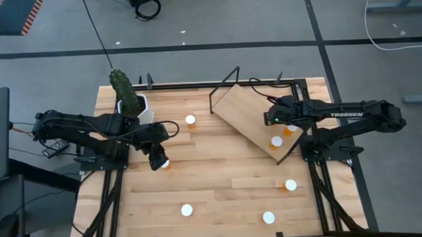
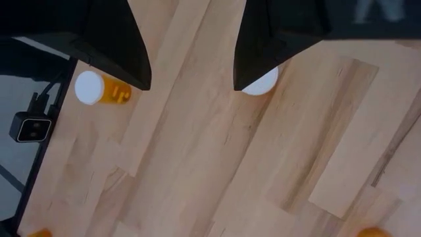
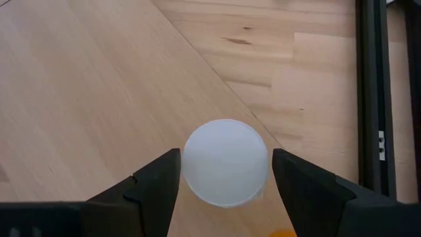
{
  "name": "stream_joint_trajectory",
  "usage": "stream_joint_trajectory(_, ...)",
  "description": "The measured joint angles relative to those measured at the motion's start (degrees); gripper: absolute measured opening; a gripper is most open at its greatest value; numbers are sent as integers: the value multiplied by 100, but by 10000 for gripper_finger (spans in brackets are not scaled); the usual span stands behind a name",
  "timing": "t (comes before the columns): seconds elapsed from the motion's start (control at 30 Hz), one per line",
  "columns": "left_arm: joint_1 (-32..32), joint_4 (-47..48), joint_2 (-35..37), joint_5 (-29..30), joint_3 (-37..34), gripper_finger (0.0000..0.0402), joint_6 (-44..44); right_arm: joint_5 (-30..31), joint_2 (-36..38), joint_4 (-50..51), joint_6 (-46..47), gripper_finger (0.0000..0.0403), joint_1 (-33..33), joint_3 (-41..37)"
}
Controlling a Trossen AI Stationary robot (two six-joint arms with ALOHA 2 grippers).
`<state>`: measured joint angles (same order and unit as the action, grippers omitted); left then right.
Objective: Pick and place medicine bottles onto shelf by color
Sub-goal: Put the orange pill bottle to the middle right on the shelf, then put the orange pill bottle on the shelf aligned with the middle right orange pill bottle
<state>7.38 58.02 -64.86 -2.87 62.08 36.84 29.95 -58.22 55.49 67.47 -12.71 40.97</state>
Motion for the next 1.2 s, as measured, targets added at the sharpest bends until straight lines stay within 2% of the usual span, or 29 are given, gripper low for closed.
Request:
stream_joint_trajectory(0.4,0,2,0,2,0,219,-2,-217,17,-35,-230,249,2,228)
stream_joint_trajectory(0.63,0,4,0,2,0,220,-4,-219,17,466,-437,255,2,612)
stream_joint_trajectory(0.9,-1,266,0,2,0,224,-3,-444,17,583,-766,269,13,1335)
stream_joint_trajectory(1.0,0,553,0,2,0,227,76,-594,19,539,-1171,266,52,1700)
stream_joint_trajectory(1.2,185,692,2,163,-119,255,-301,-610,20,541,-1732,264,287,2261)
